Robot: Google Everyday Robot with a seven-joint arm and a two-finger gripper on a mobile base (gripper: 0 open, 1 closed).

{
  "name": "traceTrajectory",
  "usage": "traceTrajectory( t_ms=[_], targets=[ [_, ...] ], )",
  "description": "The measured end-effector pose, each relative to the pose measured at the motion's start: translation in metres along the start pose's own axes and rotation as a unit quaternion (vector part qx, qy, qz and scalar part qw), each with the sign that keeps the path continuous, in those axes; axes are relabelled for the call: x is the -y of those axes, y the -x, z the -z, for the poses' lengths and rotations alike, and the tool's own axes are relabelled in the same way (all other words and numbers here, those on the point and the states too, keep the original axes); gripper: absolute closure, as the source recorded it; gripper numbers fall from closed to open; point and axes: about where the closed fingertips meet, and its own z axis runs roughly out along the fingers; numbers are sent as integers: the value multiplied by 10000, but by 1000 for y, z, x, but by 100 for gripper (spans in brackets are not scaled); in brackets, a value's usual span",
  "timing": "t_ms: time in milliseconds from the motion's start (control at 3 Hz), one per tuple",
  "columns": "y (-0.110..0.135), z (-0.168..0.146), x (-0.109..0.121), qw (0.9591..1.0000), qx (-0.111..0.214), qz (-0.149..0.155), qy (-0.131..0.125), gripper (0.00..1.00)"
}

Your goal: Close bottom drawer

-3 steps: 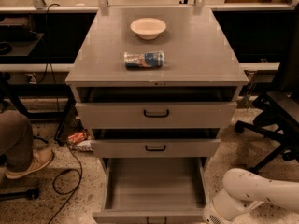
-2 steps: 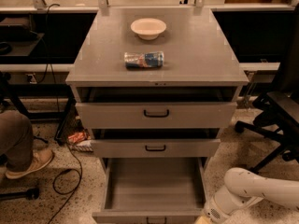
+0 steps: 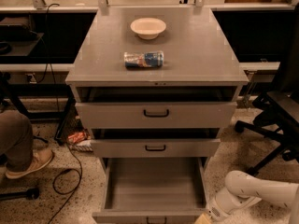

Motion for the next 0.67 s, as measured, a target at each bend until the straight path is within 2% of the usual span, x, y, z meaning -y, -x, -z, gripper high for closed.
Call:
traceTrajectory(
  t_ms=[333,667],
  targets=[
    [-1,-4,2,10000,2,-19,20,95],
    [-1,-5,1,10000,-4,-19,30,100]
  ],
)
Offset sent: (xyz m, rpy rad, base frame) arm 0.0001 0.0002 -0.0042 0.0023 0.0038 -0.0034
